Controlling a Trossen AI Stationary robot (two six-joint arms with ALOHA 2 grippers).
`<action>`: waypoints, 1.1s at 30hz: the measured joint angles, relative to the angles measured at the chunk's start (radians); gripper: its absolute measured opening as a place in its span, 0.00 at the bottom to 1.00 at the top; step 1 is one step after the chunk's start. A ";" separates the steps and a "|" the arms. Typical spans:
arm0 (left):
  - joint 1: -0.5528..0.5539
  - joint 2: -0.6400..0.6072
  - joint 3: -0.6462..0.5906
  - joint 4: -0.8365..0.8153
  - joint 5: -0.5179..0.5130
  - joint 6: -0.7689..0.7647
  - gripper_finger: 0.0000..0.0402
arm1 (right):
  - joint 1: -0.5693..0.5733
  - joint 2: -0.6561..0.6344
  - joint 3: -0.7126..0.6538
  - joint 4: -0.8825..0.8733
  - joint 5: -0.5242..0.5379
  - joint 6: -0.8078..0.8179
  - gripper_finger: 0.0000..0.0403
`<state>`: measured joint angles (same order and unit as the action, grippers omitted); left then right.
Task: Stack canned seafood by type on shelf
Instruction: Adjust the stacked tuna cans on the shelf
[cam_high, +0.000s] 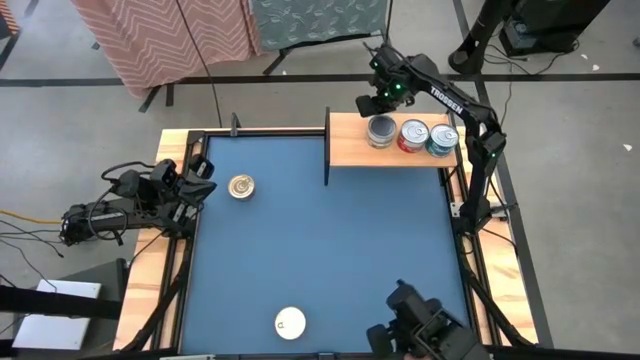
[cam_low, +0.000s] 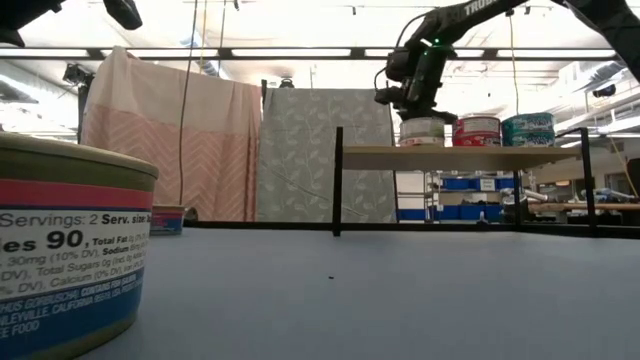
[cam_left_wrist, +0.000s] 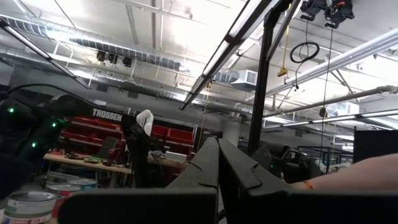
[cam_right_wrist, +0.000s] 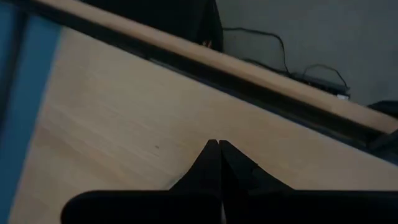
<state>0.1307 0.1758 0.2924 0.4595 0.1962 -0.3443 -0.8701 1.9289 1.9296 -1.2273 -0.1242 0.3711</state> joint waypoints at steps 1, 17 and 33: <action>0.000 0.000 0.000 0.000 0.000 0.000 0.01 | 0.003 0.000 -0.008 0.002 0.000 -0.002 0.00; 0.000 0.000 0.000 0.000 0.018 -0.007 0.01 | 0.040 0.000 -0.021 -0.041 -0.003 -0.014 0.00; 0.000 0.000 0.000 0.025 0.041 -0.011 0.01 | 0.086 0.000 -0.021 -0.076 0.002 -0.038 0.00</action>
<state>0.1307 0.1757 0.2926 0.4843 0.2375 -0.3553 -0.7840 1.9293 1.9087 -1.3030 -0.1219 0.3327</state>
